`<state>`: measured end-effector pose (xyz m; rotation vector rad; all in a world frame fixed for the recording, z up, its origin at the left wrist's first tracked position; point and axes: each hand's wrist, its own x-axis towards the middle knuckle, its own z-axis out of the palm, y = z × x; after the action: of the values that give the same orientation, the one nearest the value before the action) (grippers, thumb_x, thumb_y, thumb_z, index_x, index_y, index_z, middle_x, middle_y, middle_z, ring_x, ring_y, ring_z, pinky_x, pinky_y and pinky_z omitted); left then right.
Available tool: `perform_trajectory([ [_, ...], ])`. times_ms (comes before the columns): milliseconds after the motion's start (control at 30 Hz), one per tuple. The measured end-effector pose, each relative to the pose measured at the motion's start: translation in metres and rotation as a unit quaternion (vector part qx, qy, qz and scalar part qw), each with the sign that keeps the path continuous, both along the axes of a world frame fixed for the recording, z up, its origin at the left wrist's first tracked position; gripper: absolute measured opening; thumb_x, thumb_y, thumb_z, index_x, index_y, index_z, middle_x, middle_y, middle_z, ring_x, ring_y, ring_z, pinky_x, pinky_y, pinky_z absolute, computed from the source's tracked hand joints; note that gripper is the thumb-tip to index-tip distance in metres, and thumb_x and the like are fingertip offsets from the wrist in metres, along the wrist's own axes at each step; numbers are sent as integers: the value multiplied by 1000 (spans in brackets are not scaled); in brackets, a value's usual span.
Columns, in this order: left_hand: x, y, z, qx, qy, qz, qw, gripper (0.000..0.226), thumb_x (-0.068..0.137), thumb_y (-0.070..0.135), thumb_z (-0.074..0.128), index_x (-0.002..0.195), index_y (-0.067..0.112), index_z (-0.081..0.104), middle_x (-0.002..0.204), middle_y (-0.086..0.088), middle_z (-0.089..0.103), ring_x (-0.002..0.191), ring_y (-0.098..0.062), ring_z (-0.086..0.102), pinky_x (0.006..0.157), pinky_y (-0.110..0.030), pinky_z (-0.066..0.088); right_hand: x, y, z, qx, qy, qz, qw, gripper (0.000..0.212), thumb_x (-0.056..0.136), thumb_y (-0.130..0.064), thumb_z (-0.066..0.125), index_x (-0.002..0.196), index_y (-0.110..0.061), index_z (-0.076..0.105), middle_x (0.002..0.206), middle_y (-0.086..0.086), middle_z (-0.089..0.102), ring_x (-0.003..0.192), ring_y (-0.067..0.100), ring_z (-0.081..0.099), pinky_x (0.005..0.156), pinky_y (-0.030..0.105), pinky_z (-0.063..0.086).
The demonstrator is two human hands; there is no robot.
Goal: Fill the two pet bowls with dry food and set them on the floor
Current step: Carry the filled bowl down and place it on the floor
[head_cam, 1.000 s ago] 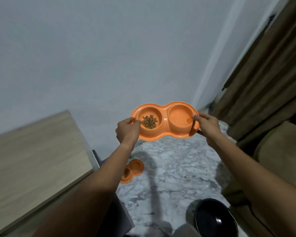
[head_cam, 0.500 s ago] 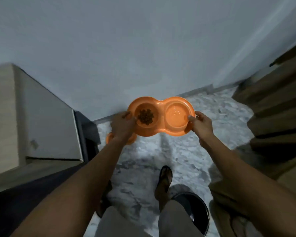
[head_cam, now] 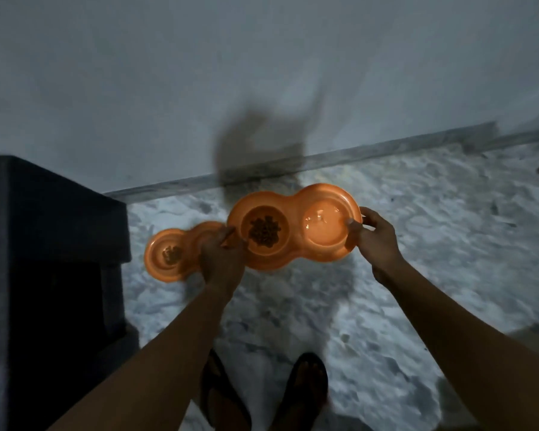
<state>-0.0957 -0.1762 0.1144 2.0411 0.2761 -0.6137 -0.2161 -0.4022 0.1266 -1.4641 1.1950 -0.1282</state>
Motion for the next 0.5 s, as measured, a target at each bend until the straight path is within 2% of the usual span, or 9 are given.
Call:
perform_trajectory([
  [133,15,-16,-129,27,24,18,999,36,84,15,73,120,14,70,119,-10,71,112,-24,64,96,-38,52,16,-16,-136,-2,8,-8,1000,21,95,-17,70,91,-37,67,98,-8,67,84,21,69,68,30,53],
  [267,21,-29,-217,36,33,26,998,35,86,16,69,121,16,69,121,-10,69,113,-27,62,90,-33,49,21,-27,-230,13,20,-15,1000,14,95,-16,69,97,-30,69,98,-1,67,83,24,68,73,37,56],
  [333,21,-35,-242,30,44,35,998,34,88,13,66,123,12,68,122,-11,68,113,-28,62,85,-31,47,24,-30,-258,15,29,-14,999,12,96,-15,67,101,-24,70,95,-1,69,81,23,68,71,36,57],
  [500,23,-37,-268,36,37,56,997,32,87,9,65,119,10,68,113,-10,71,107,-27,65,92,-41,53,29,-26,-289,1,25,-10,1000,17,98,-11,65,114,-12,71,90,-1,70,81,20,67,68,31,55],
])
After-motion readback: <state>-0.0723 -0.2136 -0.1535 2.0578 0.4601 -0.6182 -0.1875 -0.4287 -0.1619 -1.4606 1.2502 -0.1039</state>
